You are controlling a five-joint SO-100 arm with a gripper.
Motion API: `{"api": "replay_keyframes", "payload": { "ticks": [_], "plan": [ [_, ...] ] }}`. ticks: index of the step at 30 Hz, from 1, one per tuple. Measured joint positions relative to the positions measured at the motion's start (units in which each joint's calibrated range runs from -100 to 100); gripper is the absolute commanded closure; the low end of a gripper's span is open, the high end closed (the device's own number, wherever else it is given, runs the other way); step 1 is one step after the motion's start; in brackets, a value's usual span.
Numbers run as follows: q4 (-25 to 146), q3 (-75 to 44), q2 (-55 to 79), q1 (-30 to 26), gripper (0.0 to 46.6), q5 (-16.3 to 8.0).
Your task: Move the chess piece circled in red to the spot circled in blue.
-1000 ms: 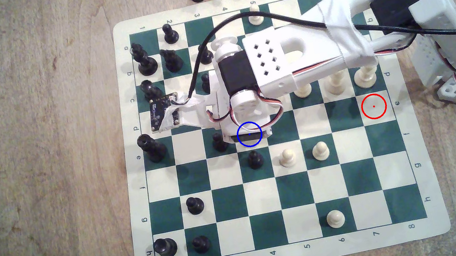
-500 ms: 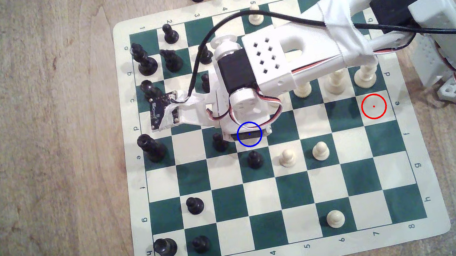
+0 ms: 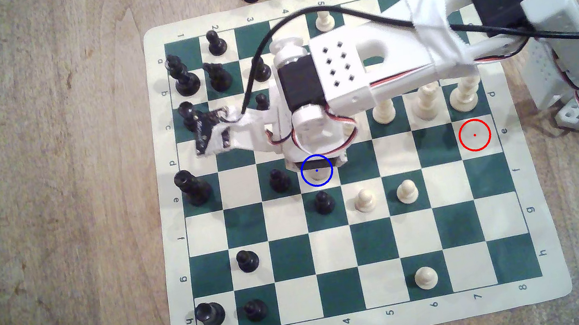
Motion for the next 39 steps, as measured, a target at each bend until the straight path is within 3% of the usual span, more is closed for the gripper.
{"api": "replay_keyframes", "payload": {
  "ticks": [13,20,26,34,38,39],
  "plan": [
    [-1.2,1.8,-0.3,0.0,27.6,-0.4],
    [-2.2,8.3,-8.3,0.0,27.3,-1.0],
    [-3.2,19.7,-20.0,-0.5,27.3,-1.0],
    [-16.3,47.9,-43.5,-1.9,27.3,-1.5],
    [-27.3,60.8,-56.0,2.1,34.6,-1.8],
    [-29.5,63.3,-58.4,2.9,39.4,-1.9]
  ]
}}
